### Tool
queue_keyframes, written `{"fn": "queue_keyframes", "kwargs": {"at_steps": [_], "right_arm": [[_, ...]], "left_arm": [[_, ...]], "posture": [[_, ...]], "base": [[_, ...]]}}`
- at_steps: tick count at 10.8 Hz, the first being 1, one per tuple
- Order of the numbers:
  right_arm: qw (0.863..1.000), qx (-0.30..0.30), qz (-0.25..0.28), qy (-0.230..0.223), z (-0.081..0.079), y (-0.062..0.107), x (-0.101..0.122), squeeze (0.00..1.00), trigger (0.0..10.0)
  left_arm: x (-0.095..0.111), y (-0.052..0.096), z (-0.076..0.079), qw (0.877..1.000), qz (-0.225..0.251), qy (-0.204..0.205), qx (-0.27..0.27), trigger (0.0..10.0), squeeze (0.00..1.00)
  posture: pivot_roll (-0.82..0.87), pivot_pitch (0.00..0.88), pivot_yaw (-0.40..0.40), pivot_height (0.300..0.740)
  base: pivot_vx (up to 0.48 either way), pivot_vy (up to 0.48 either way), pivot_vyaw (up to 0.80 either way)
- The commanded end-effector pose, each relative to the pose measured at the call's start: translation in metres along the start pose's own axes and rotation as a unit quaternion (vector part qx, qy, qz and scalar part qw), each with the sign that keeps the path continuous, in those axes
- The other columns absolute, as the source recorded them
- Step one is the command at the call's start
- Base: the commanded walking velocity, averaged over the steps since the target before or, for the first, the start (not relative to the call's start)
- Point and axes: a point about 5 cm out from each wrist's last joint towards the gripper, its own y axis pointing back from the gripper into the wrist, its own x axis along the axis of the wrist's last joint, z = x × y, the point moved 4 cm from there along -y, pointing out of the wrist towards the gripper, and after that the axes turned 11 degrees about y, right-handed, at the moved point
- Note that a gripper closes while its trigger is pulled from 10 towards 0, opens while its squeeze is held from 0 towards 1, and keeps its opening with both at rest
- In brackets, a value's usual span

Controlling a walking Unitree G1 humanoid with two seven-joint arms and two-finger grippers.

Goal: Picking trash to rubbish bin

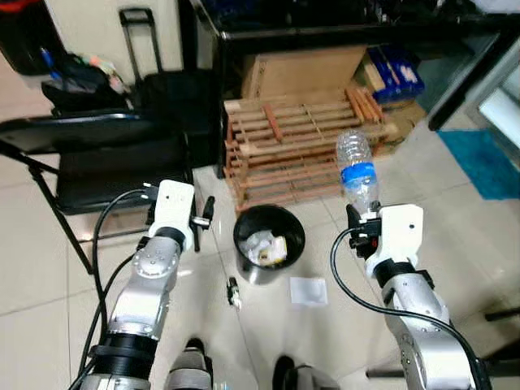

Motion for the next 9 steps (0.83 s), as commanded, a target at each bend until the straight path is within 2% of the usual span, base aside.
{"fn": "queue_keyframes", "kwargs": {"at_steps": [1,4,9], "right_arm": [[1.000,0.000,0.004,0.001,0.0020,0.0003,0.0000,0.00,10.0],[1.000,-0.005,0.000,-0.001,0.0042,0.0043,-0.0035,0.00,10.0],[1.000,-0.007,-0.002,-0.003,0.0020,0.0051,-0.0055,0.00,10.0]], "left_arm": [[-0.0017,0.0018,0.0033,1.000,-0.004,0.005,-0.009,10.0,0.00],[0.0031,-0.0010,0.0078,1.000,0.000,-0.002,-0.015,10.0,0.00],[0.0016,-0.0015,0.0067,1.000,-0.006,-0.011,-0.017,10.0,0.00]], "posture": [[0.31,0.233,-0.131,0.740],[0.30,0.229,-0.120,0.740],[0.29,0.229,-0.116,0.740]], "base": [[0.000,0.000,0.00],[0.371,0.000,0.00],[0.378,0.000,0.00]]}}
